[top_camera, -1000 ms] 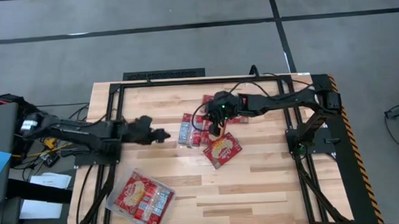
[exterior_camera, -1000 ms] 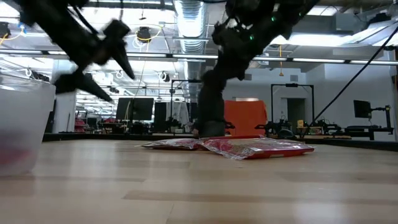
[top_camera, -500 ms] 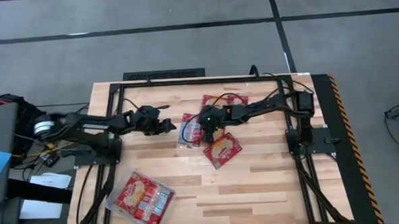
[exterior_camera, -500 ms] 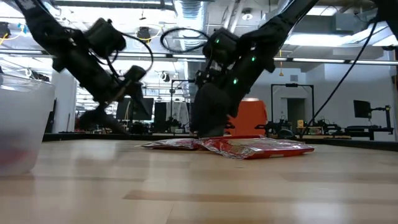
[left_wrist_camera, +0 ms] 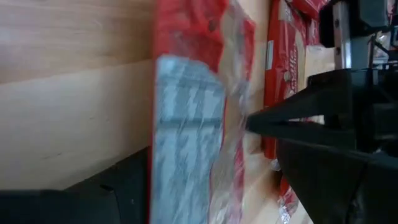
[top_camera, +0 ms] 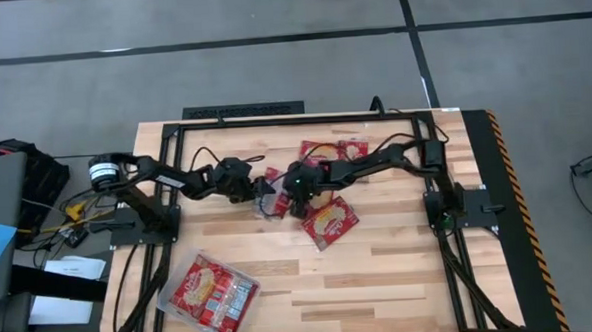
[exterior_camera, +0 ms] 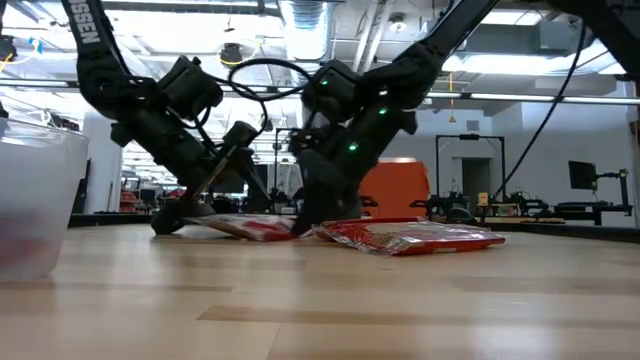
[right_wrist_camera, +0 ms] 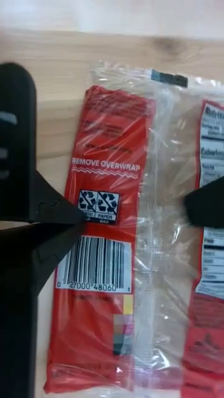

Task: Sort popcorn bags into baskets
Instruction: Put the red popcorn bag into the transparent bin

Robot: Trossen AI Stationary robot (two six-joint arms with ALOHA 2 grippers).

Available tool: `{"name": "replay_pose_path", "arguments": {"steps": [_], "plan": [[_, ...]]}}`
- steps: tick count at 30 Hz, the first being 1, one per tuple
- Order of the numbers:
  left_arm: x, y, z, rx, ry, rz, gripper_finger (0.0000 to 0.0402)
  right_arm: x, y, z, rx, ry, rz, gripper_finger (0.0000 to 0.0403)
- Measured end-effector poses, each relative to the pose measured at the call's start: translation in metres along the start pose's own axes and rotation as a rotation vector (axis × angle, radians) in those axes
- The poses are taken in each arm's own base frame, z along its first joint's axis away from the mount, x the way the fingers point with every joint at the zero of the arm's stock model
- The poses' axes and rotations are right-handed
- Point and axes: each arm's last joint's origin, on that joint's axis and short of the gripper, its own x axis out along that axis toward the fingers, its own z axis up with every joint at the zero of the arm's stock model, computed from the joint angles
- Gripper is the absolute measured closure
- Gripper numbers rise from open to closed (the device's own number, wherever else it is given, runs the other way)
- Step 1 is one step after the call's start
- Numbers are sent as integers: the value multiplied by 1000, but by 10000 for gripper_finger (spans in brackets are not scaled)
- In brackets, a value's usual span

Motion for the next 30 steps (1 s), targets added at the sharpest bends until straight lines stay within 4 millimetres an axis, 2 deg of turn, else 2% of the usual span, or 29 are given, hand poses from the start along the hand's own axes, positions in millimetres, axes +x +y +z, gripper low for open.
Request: {"name": "replay_pose_path", "arguments": {"steps": [4,9,12,15,19,20,23,26,30], "plan": [[1,-2,0,1,16,-7,102,14,5,12,-17,1,29,377],[1,-1,-1,-22,58,-3,144,6,8,20,-78,38,33,389],[0,-2,-1,-23,77,-11,198,-14,6,25,-113,62,22,391],[-2,-4,-1,-20,75,-21,269,-37,1,31,-134,88,12,384],[-4,-7,-1,-4,40,-26,373,-64,-4,43,-136,40,-1,374],[-4,-7,-1,-8,31,-26,386,-69,-4,47,-135,13,-3,373],[-4,-7,0,-16,23,-19,384,-74,-5,46,-122,29,-12,379],[-4,-6,-2,6,35,-5,351,-69,-4,36,-117,101,-25,391],[-4,-7,-5,67,50,-5,277,-41,1,13,-107,136,-23,393]]}}
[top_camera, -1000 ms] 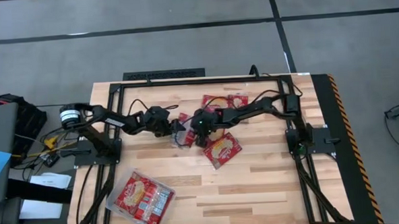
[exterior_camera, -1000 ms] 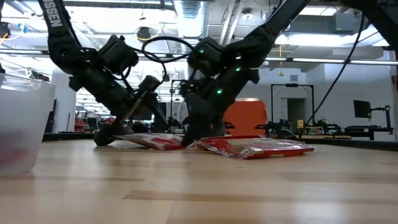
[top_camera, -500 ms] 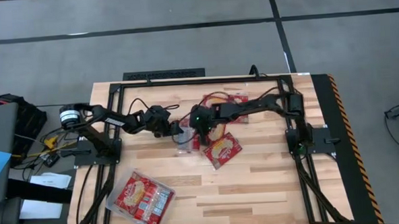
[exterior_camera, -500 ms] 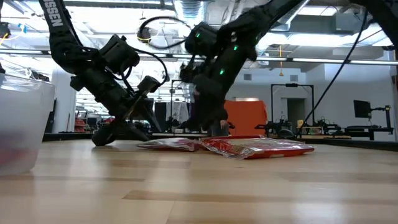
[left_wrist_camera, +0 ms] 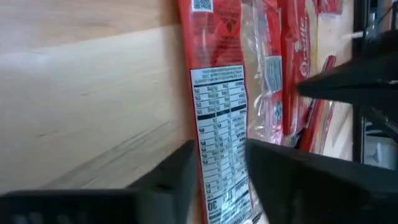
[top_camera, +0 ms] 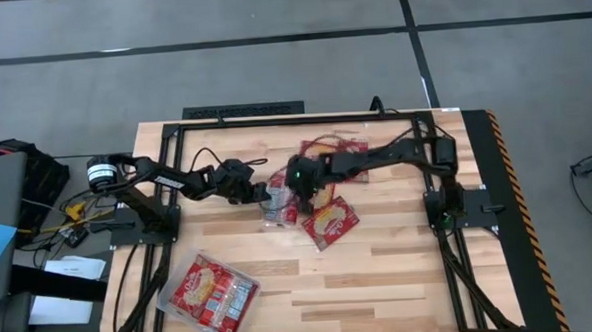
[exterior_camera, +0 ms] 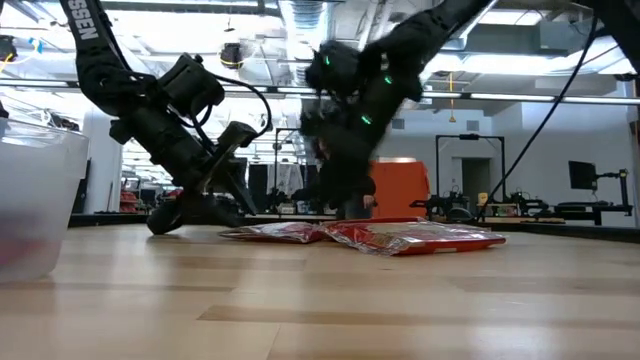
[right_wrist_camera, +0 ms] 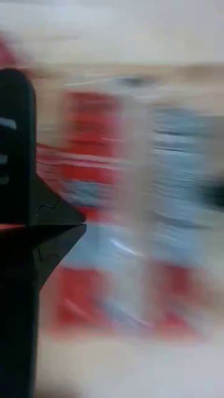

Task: Sort popcorn bags into baskets
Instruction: Put the red popcorn bag into the transparent bin

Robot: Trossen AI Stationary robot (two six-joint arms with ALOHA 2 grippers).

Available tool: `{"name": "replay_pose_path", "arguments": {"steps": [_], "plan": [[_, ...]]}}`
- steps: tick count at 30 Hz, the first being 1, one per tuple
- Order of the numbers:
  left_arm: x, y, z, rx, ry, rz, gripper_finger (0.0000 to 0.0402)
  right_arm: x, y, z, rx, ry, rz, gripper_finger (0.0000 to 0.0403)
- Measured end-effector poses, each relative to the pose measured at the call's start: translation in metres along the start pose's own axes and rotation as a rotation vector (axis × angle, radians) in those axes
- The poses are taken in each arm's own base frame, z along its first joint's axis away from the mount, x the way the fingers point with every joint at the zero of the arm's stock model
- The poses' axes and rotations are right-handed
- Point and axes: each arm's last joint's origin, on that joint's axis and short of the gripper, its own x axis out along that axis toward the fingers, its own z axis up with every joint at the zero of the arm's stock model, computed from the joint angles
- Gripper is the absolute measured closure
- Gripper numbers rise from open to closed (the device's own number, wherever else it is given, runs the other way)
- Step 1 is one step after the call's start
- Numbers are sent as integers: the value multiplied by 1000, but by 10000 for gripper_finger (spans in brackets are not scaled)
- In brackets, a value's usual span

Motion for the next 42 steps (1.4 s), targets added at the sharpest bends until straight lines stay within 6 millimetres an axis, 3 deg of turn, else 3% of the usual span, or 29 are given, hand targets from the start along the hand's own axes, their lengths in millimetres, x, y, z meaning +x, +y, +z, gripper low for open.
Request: {"name": "replay_pose_path", "arguments": {"steps": [8,11,15,22,26,33,38,42], "plan": [[1,6,-3,-26,12,53,118,32,6,-11,32,-5,7,379],[3,7,-4,-29,17,61,97,39,7,-11,28,-21,12,387],[3,7,-4,-38,5,66,98,39,8,-4,24,-69,16,390],[3,8,-3,-67,-15,77,147,39,8,8,-4,-141,21,378],[3,8,-3,-98,-22,85,207,37,8,6,3,-118,20,388],[3,8,-3,-76,-16,79,377,5,3,15,-1,-131,11,380],[1,3,-2,-71,5,28,390,-33,-3,22,8,-157,-2,372],[-13,-18,-6,-89,92,-115,395,-69,-9,23,-19,-169,-28,384]]}}
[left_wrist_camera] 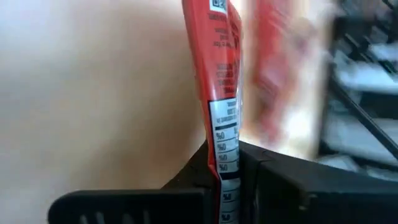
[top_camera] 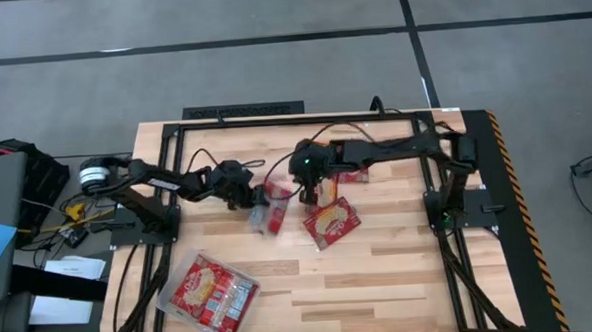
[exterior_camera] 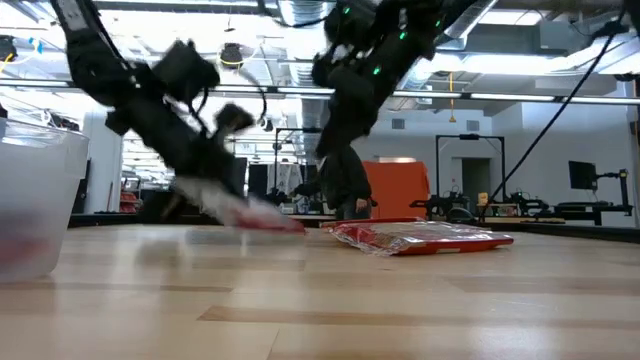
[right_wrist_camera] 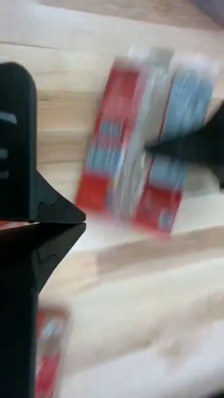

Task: Sort popcorn bags into baskets
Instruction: Put the red popcorn bag into the transparent bin

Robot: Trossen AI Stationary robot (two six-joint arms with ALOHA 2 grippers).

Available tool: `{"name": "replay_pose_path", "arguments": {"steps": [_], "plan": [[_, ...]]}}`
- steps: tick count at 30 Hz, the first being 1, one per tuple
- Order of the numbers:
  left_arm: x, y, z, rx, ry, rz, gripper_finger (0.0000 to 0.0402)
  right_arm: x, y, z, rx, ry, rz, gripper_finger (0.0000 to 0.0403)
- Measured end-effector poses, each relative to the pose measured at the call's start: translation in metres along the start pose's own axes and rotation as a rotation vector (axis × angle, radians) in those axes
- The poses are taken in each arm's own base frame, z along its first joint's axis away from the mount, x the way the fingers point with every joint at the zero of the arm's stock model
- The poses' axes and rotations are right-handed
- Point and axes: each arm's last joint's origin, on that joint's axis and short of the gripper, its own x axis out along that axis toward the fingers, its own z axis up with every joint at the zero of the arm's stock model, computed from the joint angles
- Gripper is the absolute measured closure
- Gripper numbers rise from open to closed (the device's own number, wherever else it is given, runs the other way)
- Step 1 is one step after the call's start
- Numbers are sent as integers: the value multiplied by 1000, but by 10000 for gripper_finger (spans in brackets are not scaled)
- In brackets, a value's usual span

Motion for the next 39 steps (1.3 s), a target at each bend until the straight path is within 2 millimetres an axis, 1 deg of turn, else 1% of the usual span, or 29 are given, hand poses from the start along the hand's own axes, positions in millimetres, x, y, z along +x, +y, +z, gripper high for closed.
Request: {"name": "replay_pose_path", "arguments": {"steps": [3,5,8,11,14,18,23,25,28,33,37,39], "plan": [[-19,-34,-10,49,26,-136,397,-28,-4,4,-22,-7,-37,391],[-36,-52,-23,69,40,-175,398,-47,-6,2,-37,18,-73,390],[-62,-69,-49,90,86,-160,399,-69,-6,1,-49,30,-118,380],[-94,-82,-76,88,39,-151,399,-85,-6,-1,-49,37,-130,371],[-118,-79,-104,59,34,-96,399,-93,-5,-3,-44,35,-131,370],[-141,-74,-138,-15,88,-104,400,-90,-5,-11,-41,74,-128,382],[-155,-63,-177,-79,166,-85,400,-82,-2,-20,-46,118,-119,390],[-158,-61,-192,-95,202,-102,401,-81,0,-20,-51,110,-116,386],[-161,-55,-211,-70,251,-100,401,-81,1,-21,-53,118,-112,375],[-159,-43,-228,-76,263,-40,401,-81,0,-21,-24,114,-116,370],[-158,-35,-235,-135,268,9,401,-81,1,-21,-17,114,-115,381],[-161,-34,-235,-165,231,23,401,-81,3,-21,-17,115,-111,387]]}}
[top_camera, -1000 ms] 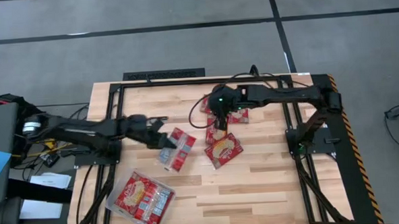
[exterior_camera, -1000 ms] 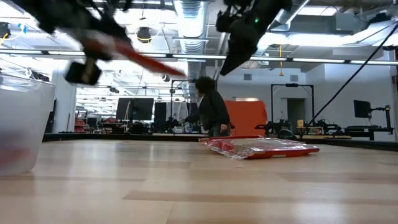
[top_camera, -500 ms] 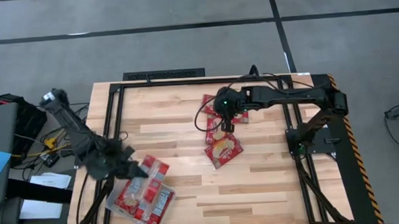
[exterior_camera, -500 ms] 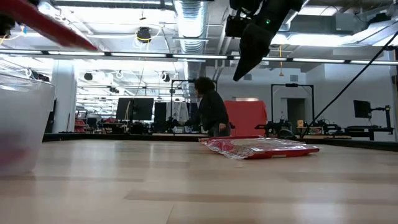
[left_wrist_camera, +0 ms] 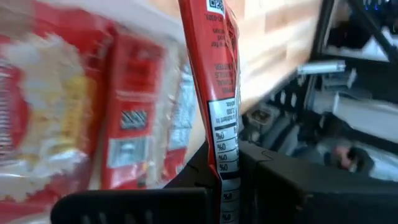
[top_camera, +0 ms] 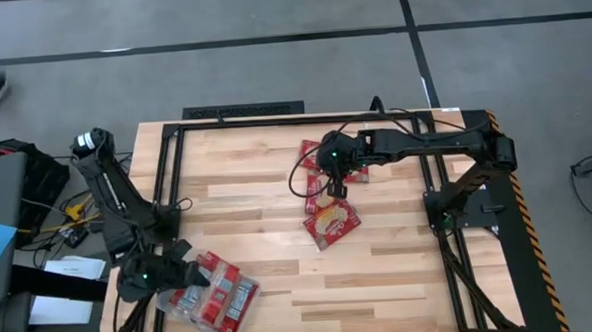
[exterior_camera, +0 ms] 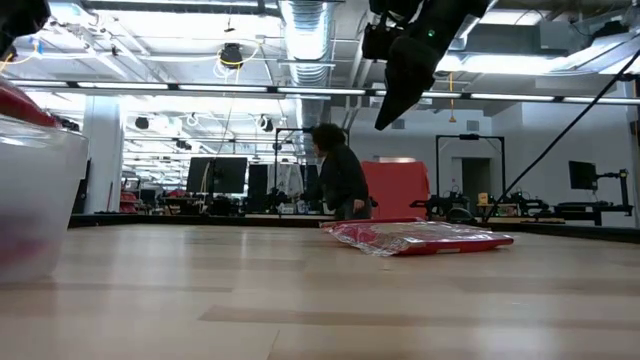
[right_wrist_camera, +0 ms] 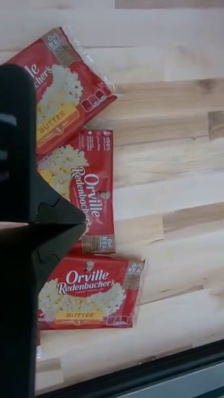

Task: Sort popcorn bags into baskets
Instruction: Put the red popcorn bag into the transparent bin

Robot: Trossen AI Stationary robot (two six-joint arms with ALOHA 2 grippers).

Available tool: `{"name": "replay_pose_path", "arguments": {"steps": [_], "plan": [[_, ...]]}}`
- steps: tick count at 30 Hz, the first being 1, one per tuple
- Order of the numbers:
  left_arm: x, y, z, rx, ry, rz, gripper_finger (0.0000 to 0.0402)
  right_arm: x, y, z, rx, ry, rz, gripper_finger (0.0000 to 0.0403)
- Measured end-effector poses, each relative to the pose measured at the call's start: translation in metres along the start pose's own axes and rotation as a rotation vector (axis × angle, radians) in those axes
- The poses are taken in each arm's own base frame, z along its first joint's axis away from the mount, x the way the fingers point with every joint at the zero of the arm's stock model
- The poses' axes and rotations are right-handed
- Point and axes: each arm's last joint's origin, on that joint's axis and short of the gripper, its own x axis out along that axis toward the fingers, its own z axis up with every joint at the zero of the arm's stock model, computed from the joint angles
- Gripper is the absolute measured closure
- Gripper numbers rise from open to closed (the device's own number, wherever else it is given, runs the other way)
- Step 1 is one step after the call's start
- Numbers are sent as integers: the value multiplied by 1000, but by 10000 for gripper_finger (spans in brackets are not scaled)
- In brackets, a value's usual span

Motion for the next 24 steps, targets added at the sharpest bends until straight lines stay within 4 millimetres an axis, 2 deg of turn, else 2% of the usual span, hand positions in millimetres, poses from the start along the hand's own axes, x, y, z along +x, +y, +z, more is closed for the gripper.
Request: {"name": "replay_pose_path", "arguments": {"steps": [2,8,11,19,24], "plan": [[-7,-3,-2,6,-20,35,401,0,0,0,10,3,1,389],[-35,-30,-4,115,-52,173,398,0,2,1,31,-4,5,373],[-42,-38,-5,149,-61,219,393,0,2,1,35,-8,5,369],[-24,-27,-18,206,-111,292,394,0,2,0,44,-4,5,388],[-14,-18,-26,210,-80,391,397,0,2,1,44,-4,5,380]]}}
